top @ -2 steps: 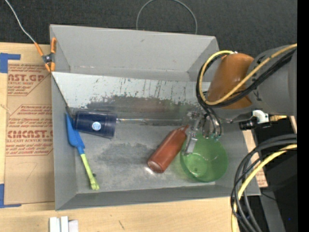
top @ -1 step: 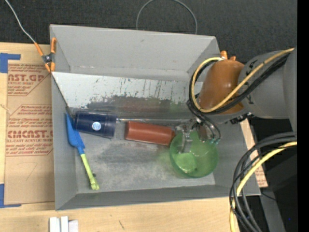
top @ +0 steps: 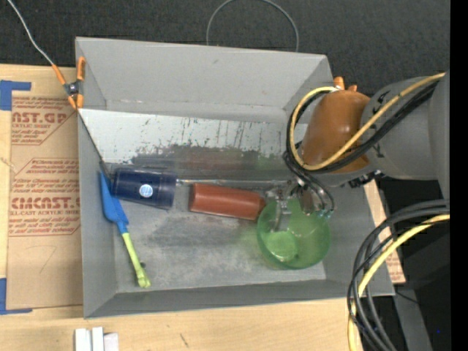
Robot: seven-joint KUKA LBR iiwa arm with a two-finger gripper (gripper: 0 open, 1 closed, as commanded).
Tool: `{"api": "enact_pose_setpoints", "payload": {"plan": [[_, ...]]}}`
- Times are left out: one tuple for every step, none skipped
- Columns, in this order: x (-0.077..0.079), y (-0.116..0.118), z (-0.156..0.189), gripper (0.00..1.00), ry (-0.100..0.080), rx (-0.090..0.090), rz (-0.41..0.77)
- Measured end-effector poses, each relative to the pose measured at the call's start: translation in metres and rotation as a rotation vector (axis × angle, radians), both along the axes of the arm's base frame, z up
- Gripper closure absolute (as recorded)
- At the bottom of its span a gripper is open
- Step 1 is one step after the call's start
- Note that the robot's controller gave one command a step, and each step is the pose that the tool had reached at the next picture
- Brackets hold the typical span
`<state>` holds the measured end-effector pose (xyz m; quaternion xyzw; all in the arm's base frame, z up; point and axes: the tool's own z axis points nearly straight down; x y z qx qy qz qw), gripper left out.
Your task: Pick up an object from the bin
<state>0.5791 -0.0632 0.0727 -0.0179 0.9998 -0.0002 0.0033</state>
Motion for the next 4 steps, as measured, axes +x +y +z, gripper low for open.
{"api": "enact_pose_setpoints", "payload": {"plan": [[0.004, 0.040, 0.008, 1.00, -0.002, 0.001, -0.064], [-0.008, 0.029, 0.105, 1.00, -0.008, -0.001, 0.042], [0.006, 0.046, 0.071, 1.00, -0.002, 0.003, -0.044], [0.007, 0.023, 0.194, 1.00, -0.008, -0.001, 0.072]]}}
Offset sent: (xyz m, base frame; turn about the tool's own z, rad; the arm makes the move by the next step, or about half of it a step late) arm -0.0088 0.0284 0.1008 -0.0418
